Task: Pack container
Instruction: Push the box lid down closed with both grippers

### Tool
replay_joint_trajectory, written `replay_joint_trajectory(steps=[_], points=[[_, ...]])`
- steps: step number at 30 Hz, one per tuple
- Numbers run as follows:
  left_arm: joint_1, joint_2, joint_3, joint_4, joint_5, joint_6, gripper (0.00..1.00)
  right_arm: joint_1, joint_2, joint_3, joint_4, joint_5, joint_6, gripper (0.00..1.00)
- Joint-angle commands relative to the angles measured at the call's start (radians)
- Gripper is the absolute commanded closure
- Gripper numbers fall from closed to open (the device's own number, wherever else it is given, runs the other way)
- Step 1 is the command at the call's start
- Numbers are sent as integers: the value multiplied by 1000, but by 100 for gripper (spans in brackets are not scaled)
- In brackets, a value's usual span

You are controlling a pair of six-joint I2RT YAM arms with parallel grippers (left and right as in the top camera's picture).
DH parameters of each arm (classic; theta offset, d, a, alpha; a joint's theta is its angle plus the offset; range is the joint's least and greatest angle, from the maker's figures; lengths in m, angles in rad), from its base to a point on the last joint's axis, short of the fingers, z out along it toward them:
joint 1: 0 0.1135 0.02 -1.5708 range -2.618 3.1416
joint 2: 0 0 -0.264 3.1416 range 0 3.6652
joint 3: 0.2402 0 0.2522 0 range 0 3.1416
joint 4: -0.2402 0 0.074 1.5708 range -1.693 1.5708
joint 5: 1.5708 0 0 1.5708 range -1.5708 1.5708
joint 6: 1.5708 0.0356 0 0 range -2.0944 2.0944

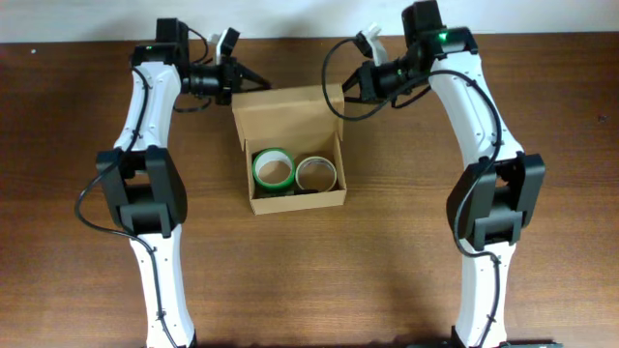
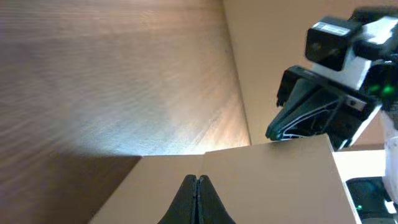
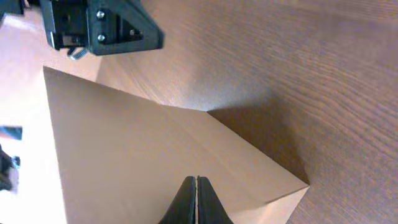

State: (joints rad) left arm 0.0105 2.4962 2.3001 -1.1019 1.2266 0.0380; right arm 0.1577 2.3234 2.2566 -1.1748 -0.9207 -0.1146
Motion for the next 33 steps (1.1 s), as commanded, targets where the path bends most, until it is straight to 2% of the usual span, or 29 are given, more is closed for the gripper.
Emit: replay_joint_trajectory(steps=[1, 10, 22, 29, 33], points=[[-31, -76, 26, -35, -31, 37, 99, 23, -22, 40, -22, 43, -73, 96], [-46, -145, 26, -292, -226, 212, 98, 64, -43, 40, -132, 178, -120, 96], [-74, -251, 26, -536, -535, 298, 98, 171, -201, 40, -258, 385, -135, 96], [-148, -306, 5, -586, -692, 272, 99, 223, -226, 40, -426, 518, -144, 96], [-209, -360, 4, -586, -930, 182, 98, 262, -227, 40, -515, 606, -143, 96]])
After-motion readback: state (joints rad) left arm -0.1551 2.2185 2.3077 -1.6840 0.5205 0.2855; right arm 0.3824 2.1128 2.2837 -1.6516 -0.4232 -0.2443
